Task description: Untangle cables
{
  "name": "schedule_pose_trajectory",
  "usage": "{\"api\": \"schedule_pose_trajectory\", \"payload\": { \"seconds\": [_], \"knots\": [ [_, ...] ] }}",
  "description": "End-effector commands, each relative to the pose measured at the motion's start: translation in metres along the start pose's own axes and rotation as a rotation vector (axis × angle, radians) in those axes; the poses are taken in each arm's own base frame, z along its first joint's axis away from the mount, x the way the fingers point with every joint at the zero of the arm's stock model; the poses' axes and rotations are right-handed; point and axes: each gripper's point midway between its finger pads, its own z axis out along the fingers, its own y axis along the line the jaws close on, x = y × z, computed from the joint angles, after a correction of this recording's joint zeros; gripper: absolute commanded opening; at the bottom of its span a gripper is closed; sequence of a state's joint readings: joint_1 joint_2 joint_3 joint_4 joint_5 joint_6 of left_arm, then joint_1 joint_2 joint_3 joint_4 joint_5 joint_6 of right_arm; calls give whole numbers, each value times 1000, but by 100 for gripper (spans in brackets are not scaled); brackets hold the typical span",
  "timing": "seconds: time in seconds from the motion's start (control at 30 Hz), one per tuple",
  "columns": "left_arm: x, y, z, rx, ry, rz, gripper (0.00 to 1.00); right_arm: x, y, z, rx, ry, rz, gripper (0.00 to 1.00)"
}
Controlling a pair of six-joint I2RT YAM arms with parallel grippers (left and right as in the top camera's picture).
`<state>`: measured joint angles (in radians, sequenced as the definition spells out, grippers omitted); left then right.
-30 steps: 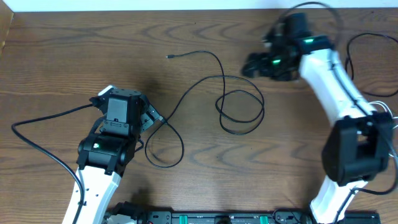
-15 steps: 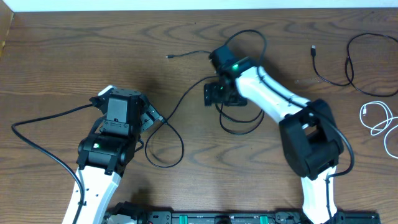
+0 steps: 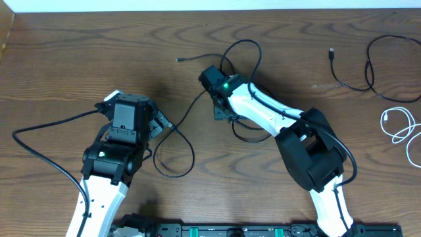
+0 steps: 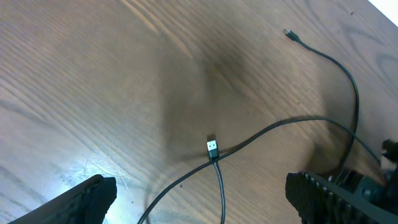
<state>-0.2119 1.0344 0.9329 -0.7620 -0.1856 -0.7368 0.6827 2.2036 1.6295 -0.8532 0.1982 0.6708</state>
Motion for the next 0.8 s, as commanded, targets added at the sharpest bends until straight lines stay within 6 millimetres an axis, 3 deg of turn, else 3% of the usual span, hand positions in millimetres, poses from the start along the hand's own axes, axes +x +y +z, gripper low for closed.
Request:
{"api": "schedule_pose_trajectory", "payload": {
  "seconds": [0.0, 0.07, 0.13, 0.17, 0.3, 0.6, 0.77],
  "knots": [
    [-4, 0, -2, -3, -9, -10, 94, 17, -3, 21, -1, 87, -28, 47],
    [-4, 0, -2, -3, -9, -10, 94, 16, -3, 22, -13, 97, -36, 23],
    [-4, 0, -2, -3, -9, -10, 94, 14, -7, 23, -11, 98, -35, 4],
    [-4, 0, -2, -3, -9, -10, 94, 12, -10, 23, -10, 99, -42, 1],
    [-4, 0, -2, -3, -9, -10, 94, 0, -31, 28, 6, 100, -75, 1],
    [-4, 0, -2, -3, -9, -10, 94, -37, -123, 40, 125, 93, 56, 1],
    [-4, 0, -2, -3, -9, -10, 94, -53, -152, 47, 56, 103, 98, 1]
  ]
}}
